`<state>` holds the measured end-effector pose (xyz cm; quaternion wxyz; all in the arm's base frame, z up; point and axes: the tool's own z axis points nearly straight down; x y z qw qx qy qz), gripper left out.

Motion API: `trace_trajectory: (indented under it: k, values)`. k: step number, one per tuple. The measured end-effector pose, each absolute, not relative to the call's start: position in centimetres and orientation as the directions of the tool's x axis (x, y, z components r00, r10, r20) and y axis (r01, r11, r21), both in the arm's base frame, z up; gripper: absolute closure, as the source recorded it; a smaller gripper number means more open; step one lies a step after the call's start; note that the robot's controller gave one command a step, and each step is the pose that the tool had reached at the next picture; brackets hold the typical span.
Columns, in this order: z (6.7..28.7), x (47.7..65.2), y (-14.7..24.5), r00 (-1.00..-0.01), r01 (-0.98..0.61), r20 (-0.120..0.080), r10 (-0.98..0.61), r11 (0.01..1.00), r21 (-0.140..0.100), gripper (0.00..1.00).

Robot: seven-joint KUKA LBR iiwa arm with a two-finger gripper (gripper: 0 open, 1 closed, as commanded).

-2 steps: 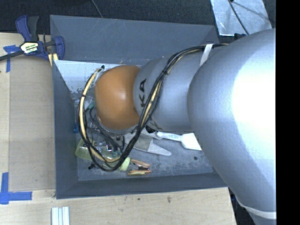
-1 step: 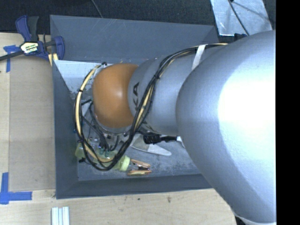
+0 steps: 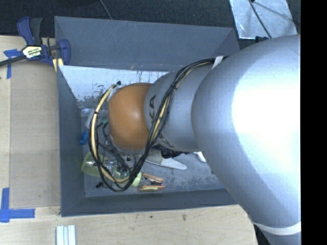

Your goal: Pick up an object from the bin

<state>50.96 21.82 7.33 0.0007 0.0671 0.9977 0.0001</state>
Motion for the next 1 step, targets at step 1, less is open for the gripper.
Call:
trace_trajectory:
  k: [1]
  values:
    - [6.42, 50.91, 22.00, -0.930, 0.367, -0.002, 0.367, 0.930, 0.002, 1.00]
